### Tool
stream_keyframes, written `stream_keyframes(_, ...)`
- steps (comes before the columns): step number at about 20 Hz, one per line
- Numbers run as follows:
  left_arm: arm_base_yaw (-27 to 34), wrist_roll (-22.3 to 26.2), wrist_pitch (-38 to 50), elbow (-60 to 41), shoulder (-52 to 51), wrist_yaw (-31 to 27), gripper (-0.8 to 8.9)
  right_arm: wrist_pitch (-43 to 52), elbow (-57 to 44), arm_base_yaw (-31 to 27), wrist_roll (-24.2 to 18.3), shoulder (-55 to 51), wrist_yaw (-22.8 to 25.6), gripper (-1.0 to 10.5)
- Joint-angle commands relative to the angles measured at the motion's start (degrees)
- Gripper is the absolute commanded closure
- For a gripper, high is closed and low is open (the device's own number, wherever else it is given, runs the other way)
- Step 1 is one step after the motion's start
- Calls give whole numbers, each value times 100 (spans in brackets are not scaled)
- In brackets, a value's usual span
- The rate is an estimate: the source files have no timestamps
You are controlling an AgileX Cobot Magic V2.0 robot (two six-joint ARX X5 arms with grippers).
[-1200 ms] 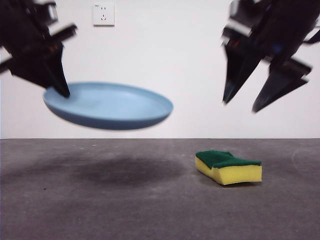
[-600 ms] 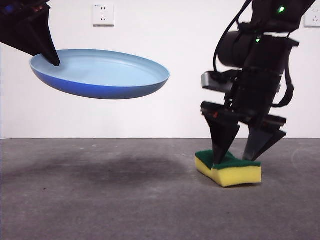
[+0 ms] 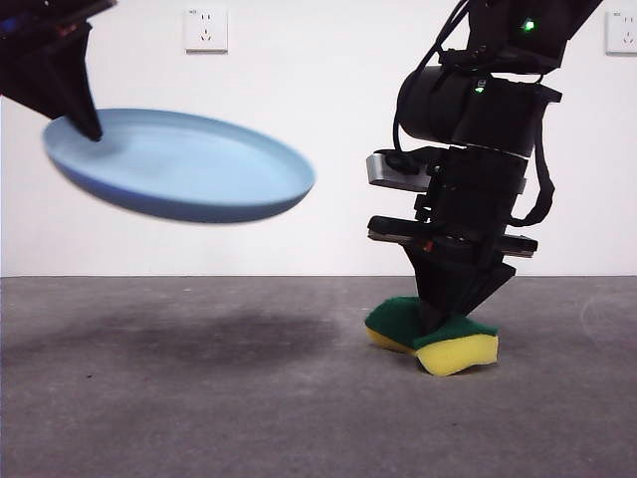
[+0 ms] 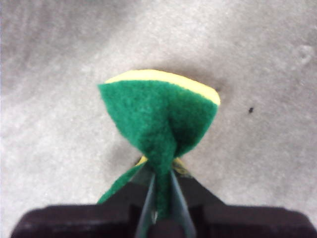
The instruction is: Pick up the plate,pick up the cloth,clean the plate with the cloth
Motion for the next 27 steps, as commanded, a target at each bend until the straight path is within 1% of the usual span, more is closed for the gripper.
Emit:
stream_keyframes(1,-22,105,15,9,162,-120,821,-9,-7,7,160,-254,9,959)
stream_keyframes(5,-116,101,4,9,590,-103,821,-11,-7,192,385,-1126,-11,959)
stream_keyframes(8,-404,81,17,9,916,-74,821,22,-4,433,494,-1650,-7,959)
stream_keyframes(10,-667,55,37,9,1005,-55,821,68,-4,610,564,-1746,-4,959)
stream_keyframes(12,-979,-70,131,9,1005,-42,821,160,-4,776,601,-1707,-4,959)
stream_keyframes(15,-1399,-170,304,9,1005,-17,821,610,-4,1119,789,-1504,-7,959)
stream_keyframes(18,-1663,-278,385,9,1005,-11,821,940,-4,1307,844,-1309,-9,959)
stream_keyframes(21,-1742,-411,590,9,1005,20,821,1051,-4,1488,964,-1086,-11,959)
stream_keyframes(22,-1744,-433,682,9,1005,120,821,1040,-7,1582,975,-986,-11,959)
stream_keyframes(23,-1744,-533,745,9,1005,116,821,999,-7,1696,981,-901,-13,959)
stream_keyframes(25,-1744,-555,811,9,1005,116,821,793,-7,1956,979,-813,-7,959)
stream_keyframes(27,-1683,-553,822,9,1005,105,821,367,-7,2116,872,-813,44,959)
